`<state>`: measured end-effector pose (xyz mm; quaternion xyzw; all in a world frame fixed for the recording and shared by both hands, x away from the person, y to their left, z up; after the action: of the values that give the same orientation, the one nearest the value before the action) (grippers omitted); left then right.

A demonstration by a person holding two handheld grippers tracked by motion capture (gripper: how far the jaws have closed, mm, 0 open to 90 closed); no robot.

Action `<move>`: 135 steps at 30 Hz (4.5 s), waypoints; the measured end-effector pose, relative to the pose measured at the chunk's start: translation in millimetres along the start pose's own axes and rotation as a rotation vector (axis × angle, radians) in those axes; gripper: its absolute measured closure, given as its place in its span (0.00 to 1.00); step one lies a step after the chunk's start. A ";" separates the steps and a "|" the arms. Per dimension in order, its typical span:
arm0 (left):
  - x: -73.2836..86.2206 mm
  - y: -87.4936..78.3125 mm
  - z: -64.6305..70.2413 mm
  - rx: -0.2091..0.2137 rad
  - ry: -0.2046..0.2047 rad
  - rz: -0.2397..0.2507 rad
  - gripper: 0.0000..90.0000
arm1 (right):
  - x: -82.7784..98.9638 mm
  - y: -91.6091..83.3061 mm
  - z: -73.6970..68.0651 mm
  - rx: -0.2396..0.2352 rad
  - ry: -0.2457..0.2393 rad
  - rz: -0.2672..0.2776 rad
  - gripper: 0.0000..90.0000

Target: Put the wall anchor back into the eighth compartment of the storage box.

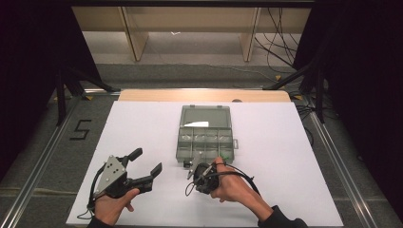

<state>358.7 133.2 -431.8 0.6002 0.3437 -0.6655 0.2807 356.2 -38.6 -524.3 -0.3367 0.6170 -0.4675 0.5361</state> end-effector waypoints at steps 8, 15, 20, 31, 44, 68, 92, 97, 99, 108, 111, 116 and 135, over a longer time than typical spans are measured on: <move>-0.2 -0.1 0.0 0.001 0.003 0.001 0.19 | 3.8 -17.6 17.7 0.038 0.036 0.033 0.94; -0.3 -0.3 -0.3 -0.001 0.001 0.001 0.19 | 9.1 -25.7 28.6 0.059 0.061 0.039 0.94; -1.3 0.9 0.1 0.008 0.001 0.017 0.19 | 10.2 -30.6 34.9 0.069 0.079 0.069 0.94; -1.2 0.8 0.2 0.008 0.002 0.016 0.19 | 17.7 -45.0 53.9 0.115 0.123 0.108 0.94; -0.7 0.1 0.0 0.001 0.000 0.007 0.19 | 32.5 -57.3 78.3 0.187 0.166 0.122 0.94; 0.3 -0.1 0.5 -0.001 -0.002 -0.003 0.19 | 50.0 -60.1 107.9 0.260 0.232 0.117 0.94; 0.6 0.0 -0.2 -0.001 -0.003 -0.004 0.19 | 52.5 -39.9 127.0 0.286 0.308 0.154 0.86; 0.3 -0.3 -0.2 -0.001 -0.003 -0.002 0.19 | 49.9 -48.6 132.0 0.329 0.333 0.209 0.67; 0.3 -0.3 -0.4 -0.002 -0.007 -0.002 0.19 | 47.7 -52.8 132.8 0.340 0.336 0.251 0.58; 0.8 -0.1 0.0 0.001 -0.006 -0.007 0.19 | 41.6 -74.3 134.9 0.380 0.430 0.403 0.42; 0.6 -0.4 -0.3 -0.002 -0.009 -0.005 0.19 | 41.4 -77.8 131.7 0.380 0.446 0.429 0.40; 0.7 -0.3 -0.2 0.000 -0.006 -0.006 0.19 | 41.5 -84.9 128.3 0.389 0.450 0.465 0.36; 2.9 1.4 3.8 0.024 0.005 -0.020 0.19 | 50.4 -109.2 92.7 0.380 0.439 0.710 0.31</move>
<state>357.2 129.5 -434.7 0.6018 0.3423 -0.6707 0.2661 427.3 -141.5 -438.2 0.1069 0.6966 -0.4198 0.5719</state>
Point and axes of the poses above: each handheld gripper's, and its own axes: y roughly forward along the jaws, x roughly out of its underside, z roughly to its right, the point moved 9 cm from there along y, roughly forward along the jaws
